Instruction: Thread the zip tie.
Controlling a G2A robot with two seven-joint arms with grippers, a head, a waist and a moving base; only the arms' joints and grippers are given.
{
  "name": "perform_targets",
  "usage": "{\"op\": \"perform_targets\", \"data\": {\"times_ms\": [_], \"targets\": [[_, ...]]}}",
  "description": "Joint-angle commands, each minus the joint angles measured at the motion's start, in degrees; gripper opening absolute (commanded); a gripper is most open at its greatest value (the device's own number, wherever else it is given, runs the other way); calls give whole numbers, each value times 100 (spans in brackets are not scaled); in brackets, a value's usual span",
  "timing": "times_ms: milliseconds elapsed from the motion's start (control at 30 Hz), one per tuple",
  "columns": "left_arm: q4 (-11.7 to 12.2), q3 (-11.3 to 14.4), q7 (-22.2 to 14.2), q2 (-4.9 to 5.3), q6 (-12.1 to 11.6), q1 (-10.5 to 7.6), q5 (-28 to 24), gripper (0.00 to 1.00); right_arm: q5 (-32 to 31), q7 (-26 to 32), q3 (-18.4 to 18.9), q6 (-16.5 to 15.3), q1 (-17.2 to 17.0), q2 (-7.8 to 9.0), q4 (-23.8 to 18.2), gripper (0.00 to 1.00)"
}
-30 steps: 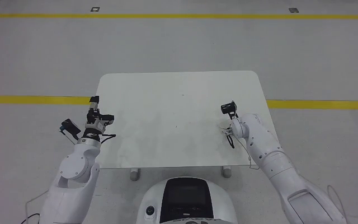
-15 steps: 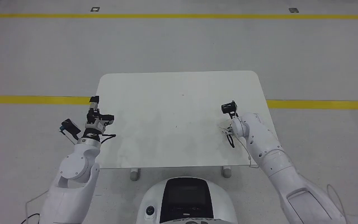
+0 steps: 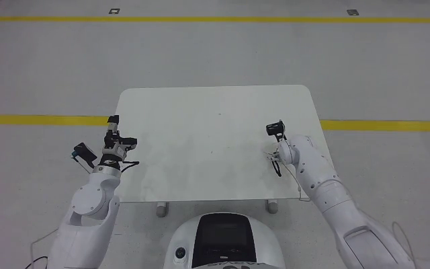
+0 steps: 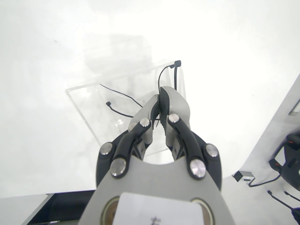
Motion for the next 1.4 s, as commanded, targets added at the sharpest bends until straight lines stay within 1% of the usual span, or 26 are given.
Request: {"op": "perform_targets", "data": {"times_ms": [0, 100, 200, 467, 567, 700, 767, 833, 933, 1367], "targets": [[0, 0, 0, 0, 0, 0, 0, 100, 22, 4, 93, -32, -62, 22, -136, 0], [0, 0, 0, 0, 0, 0, 0, 100, 53, 29, 283, -108, -211, 72, -423, 0], [0, 0, 0, 0, 0, 0, 0, 100, 134, 61, 526, -232, -423, 135, -803, 0], [0, 0, 0, 0, 0, 0, 0, 100, 415, 129, 1240, -608, -1140, 307, -1900, 0], [0, 0, 0, 0, 0, 0, 0, 100, 628, 84, 1478, -766, -1360, 350, -2163, 0], [0, 0, 0, 0, 0, 0, 0, 100, 1128, -84, 1853, -1092, -1728, 409, -2510, 0], [0, 0, 0, 0, 0, 0, 0, 100, 1335, -220, 2015, -1207, -1906, 433, -2651, 0], [0, 0, 0, 0, 0, 0, 0, 100, 1617, -336, 2188, -1422, -2104, 460, -2769, 0], [0, 0, 0, 0, 0, 0, 0, 100, 2012, -367, 2422, -1823, -2293, 505, -2789, 0], [0, 0, 0, 0, 0, 0, 0, 100, 2034, -404, 2423, -1825, -2300, 504, -2787, 0]]}}
